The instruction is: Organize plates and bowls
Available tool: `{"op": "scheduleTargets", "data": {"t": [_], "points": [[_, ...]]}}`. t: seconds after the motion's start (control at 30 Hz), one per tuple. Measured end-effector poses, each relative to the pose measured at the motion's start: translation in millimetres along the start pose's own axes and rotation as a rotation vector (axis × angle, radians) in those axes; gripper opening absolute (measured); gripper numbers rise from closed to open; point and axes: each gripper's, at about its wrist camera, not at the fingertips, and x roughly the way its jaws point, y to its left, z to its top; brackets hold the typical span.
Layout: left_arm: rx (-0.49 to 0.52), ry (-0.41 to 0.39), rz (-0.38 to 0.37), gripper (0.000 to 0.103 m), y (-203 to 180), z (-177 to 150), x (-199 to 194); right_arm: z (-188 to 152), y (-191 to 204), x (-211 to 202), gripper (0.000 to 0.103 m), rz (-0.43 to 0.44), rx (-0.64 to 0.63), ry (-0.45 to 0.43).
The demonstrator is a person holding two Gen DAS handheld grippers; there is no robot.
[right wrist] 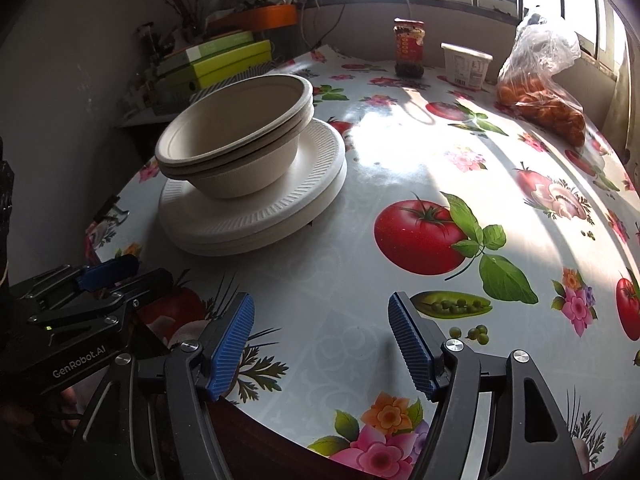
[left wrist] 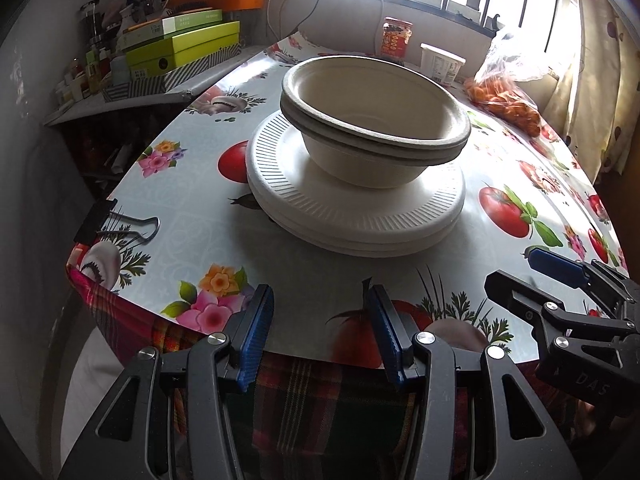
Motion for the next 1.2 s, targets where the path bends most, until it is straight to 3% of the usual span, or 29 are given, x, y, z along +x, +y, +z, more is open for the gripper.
{"op": "scheduleTargets", "data": {"t": [0.27, 0.47, 1.2], "points": [[0.029, -0.019, 0.036, 0.051, -5.2, -2.7, 3.4, -3.8, -4.9, 3.6, 0.076, -0.02, 0.018, -0.006], [0.036, -0.029, 0.046, 0.058, -7.0, -2.5, 5.4, -7.9, -5.7, 3.8, 0.084, -0.068, 0.014, -0.018], [0.027, -0.043, 0.046, 0.063, -8.4, -3.1, 6.1, -9.0, -5.4, 4.8, 0.086, -0.116, 0.007, -0.016]]}}
